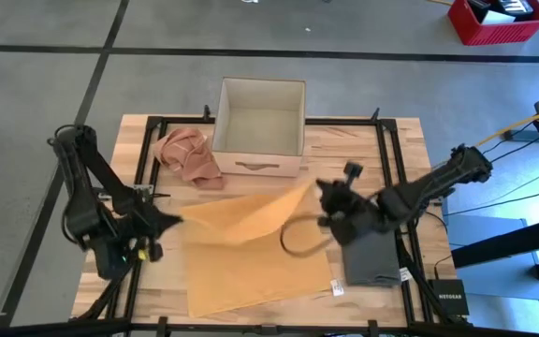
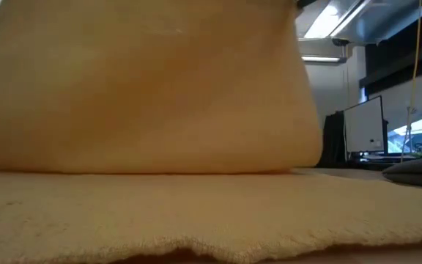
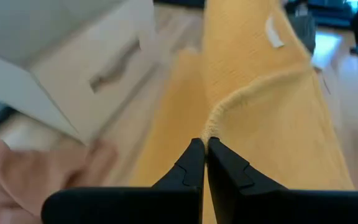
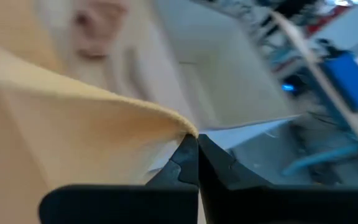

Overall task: Fold towel
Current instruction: Fold the yellow towel

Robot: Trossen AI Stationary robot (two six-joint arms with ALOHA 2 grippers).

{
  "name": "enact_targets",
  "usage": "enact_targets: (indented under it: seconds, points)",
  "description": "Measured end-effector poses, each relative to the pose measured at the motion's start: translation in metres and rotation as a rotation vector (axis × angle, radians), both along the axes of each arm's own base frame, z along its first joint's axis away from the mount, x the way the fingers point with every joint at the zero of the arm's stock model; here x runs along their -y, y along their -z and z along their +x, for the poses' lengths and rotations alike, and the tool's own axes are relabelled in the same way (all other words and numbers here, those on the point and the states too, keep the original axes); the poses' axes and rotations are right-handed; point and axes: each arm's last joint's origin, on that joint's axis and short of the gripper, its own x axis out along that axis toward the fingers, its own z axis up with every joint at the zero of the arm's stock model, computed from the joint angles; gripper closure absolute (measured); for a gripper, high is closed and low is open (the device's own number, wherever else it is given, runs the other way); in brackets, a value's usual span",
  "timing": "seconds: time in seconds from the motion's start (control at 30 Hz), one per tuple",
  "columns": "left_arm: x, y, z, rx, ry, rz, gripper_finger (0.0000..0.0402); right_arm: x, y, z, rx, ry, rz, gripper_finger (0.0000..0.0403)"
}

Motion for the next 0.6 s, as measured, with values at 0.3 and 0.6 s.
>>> enact_targets:
  seconds: [0.3, 0.6]
  points:
    - [-0.044, -0.057, -0.012, 0.161, 0.02, 0.161, 0.0402, 0.056, -0.044, 0.011, 0.148, 0.107, -0.137, 0.0402]
    - [-0.043, -0.023, -0.011, 0.04, 0.03, 0.106, 0.0401, 0.05, -0.007, 0.007, -0.028, -0.03, 0.022, 0.0402]
